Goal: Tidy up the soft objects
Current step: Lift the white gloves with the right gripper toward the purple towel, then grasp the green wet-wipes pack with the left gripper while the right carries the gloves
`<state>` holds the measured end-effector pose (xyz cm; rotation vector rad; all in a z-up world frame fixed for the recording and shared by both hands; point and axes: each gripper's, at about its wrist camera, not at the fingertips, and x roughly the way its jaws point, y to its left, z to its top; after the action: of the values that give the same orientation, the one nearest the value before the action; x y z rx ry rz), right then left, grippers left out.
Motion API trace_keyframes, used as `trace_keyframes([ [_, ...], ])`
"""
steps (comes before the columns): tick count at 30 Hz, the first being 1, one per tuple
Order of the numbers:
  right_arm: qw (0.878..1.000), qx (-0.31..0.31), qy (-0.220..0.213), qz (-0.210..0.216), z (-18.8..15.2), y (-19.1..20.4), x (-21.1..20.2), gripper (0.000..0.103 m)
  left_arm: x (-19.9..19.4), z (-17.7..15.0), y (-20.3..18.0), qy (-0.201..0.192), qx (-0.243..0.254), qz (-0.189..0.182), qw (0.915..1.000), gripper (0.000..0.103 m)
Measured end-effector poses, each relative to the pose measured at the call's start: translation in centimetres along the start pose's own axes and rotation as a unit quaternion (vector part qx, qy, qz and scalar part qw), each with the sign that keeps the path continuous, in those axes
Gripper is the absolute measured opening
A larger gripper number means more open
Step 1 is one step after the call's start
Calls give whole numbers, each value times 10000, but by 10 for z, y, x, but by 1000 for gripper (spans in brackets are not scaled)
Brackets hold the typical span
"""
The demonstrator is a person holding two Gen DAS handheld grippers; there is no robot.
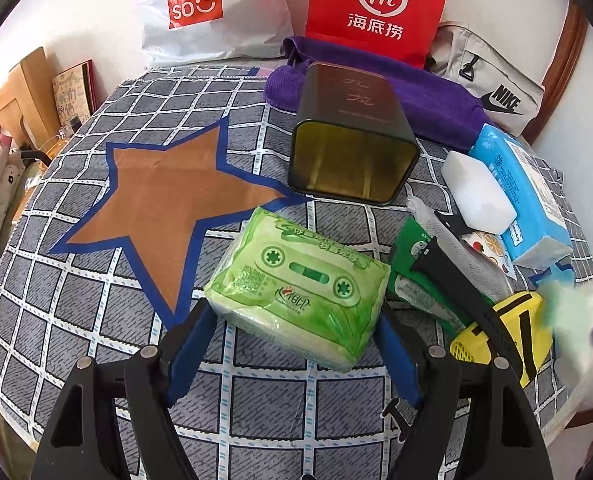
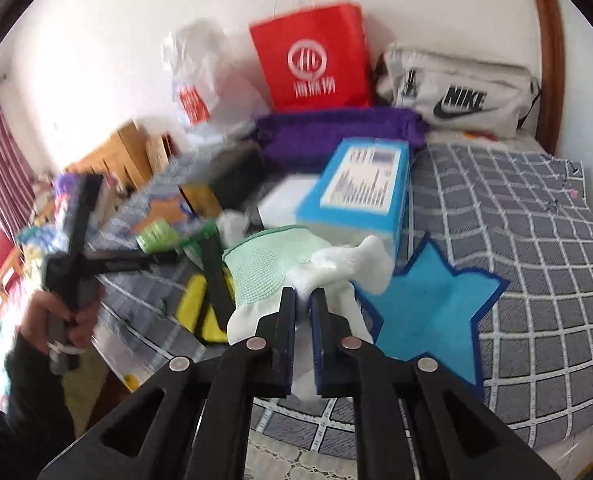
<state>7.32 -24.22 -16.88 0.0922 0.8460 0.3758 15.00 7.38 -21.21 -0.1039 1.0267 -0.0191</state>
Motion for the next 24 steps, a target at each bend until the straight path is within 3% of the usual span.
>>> trace_keyframes([
  [2, 9992, -104, 395, 36, -13, 3, 19, 12, 0, 0, 1, 19, 13, 15, 10000, 77],
  [3, 9987, -102, 502, 74, -18, 2, 23, 19, 1, -1, 1, 29, 13, 17, 10000, 77],
  [5, 9986, -79, 515, 62, -26, 2, 22, 34, 2, 0, 2, 52, -18, 1, 10000, 77],
  [7, 9992, -101, 383, -8, -28, 2, 13, 62, 4, 0, 2, 76, -28, -26, 10000, 77],
  [12, 9984, -354, -183, -398, -19, 10, -14, 74, 5, -1, -1, 78, 22, 18, 10000, 77],
  [14, 9982, -451, -275, -284, -13, 17, -15, 83, 5, 0, -1, 83, 8, 15, 10000, 77],
  [20, 9936, -1074, -210, -270, -9, 53, 21, 80, 6, 1, 0, 97, 24, -6, 9999, 77],
  [24, 9874, -1442, 203, -619, -14, 65, 57, 50, 6, 1, -1, 110, 55, 5, 9999, 77],
])
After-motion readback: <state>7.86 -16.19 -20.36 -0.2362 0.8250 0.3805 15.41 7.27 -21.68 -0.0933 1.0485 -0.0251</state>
